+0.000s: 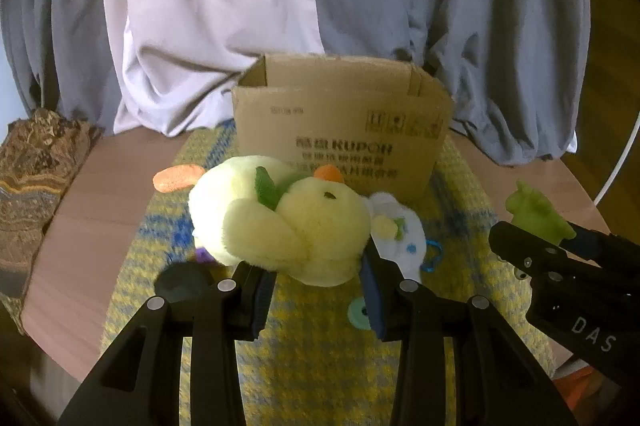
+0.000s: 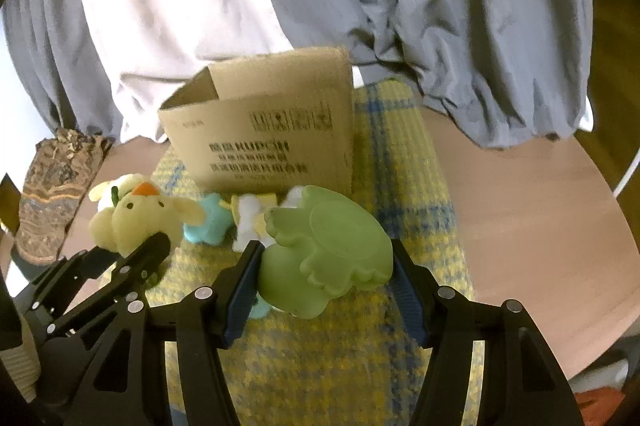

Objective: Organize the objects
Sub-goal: 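Lift the frog with the right tool while the left tool grasps the yellow duck plush, then carry both plushes over the cardboard box with both tools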

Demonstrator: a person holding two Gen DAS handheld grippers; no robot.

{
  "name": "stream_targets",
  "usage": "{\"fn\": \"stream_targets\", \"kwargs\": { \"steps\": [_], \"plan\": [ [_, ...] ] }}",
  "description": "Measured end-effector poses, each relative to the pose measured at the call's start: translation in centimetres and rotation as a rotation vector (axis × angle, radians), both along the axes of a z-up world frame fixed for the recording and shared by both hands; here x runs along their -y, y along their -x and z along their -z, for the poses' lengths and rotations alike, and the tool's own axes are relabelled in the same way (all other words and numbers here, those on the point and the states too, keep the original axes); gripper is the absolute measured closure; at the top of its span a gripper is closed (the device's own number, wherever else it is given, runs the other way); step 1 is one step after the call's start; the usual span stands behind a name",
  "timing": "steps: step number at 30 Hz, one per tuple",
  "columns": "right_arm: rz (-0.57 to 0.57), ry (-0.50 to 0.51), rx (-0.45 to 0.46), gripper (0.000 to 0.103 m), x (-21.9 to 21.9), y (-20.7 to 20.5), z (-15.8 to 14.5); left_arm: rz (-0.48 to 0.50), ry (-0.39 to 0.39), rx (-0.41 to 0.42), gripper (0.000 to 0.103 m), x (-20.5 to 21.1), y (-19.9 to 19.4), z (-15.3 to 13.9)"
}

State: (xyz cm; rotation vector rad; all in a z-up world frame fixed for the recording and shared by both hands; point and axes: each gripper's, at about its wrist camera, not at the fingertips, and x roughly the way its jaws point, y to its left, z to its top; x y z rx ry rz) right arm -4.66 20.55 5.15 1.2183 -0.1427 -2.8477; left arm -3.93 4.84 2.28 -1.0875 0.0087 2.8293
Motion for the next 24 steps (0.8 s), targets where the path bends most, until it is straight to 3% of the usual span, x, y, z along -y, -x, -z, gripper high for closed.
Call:
{"fn": "stream_targets", "kwargs": {
  "steps": [24],
  "plan": [
    [-0.009,-0.032,-0.157,0.042,1.9,4.5,-6.3,-0.001,0.017,-0.136,0.065,0.9,5.0,-6.6]
  ]
}}
